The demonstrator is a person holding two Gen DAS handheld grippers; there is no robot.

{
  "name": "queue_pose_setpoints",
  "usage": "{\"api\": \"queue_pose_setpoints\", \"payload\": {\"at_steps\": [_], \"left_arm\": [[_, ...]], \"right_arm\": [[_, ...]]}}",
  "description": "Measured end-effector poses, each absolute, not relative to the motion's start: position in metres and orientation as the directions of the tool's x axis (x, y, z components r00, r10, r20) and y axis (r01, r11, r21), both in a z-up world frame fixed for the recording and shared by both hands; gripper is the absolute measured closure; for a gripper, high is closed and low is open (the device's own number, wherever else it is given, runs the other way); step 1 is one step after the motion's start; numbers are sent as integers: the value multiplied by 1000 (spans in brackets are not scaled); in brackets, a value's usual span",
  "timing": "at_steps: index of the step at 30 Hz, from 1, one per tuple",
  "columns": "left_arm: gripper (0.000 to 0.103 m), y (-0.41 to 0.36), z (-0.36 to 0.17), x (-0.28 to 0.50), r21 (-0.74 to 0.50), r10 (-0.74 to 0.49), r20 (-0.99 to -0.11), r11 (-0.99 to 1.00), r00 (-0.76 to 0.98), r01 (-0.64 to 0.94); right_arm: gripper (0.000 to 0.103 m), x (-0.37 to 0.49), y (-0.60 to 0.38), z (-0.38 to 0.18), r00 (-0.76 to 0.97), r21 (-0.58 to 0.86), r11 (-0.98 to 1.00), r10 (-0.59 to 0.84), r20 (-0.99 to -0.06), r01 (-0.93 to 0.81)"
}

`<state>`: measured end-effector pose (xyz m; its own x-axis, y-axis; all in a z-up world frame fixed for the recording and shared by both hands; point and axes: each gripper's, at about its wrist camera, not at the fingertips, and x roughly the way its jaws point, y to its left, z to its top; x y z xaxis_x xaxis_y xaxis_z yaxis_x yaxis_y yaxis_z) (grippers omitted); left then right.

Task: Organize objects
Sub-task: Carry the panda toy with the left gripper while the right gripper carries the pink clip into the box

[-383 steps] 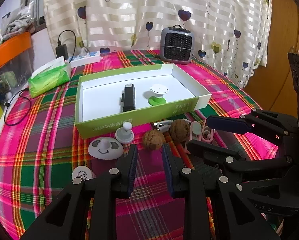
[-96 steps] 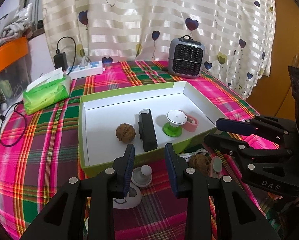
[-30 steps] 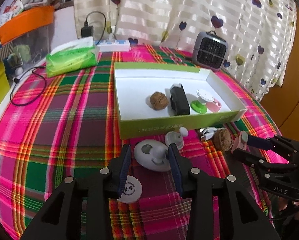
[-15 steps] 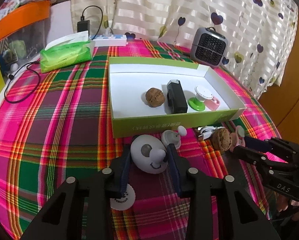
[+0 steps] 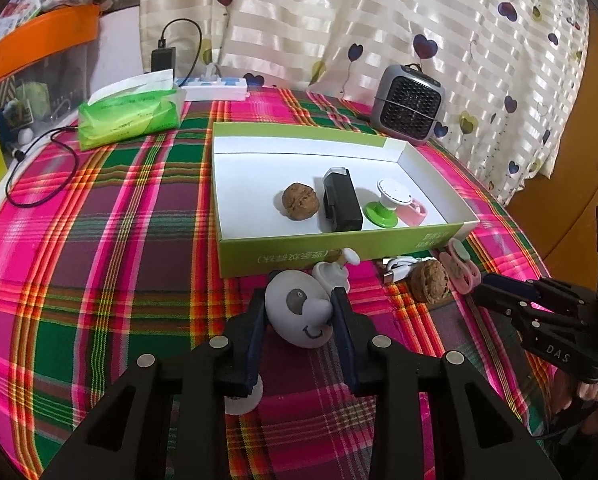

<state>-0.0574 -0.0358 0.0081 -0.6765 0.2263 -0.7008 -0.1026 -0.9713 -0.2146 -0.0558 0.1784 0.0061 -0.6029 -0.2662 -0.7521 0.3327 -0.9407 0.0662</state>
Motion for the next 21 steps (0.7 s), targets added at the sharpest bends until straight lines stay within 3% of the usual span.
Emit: {"api": "queue_pose_setpoints", "payload": {"at_steps": [7, 15, 16, 18, 21], "left_arm": [[73, -35, 6, -59, -213, 225, -713, -972, -664, -101], [73, -33, 5, -61, -211, 227, -718, -972, -658, -104], [73, -32, 5, -61, -208, 224, -718, -973, -659, -104], [73, -31, 5, -61, -203, 221, -718, -974, -660, -105], [73, -31, 5, -61, -205, 222, -716, -973, -662, -105]], "right_arm": [[70, -60, 161, 7, -597, 58, -924, -292, -748, 378], [70, -76, 161, 4, -593, 50, -934, -266, -760, 354], [71, -75, 161, 4, -595, 53, -933, -270, -757, 356], [82, -73, 161, 5, -600, 54, -931, -277, -751, 362], [84, -69, 161, 8, -612, 46, -928, -280, -740, 369]]}}
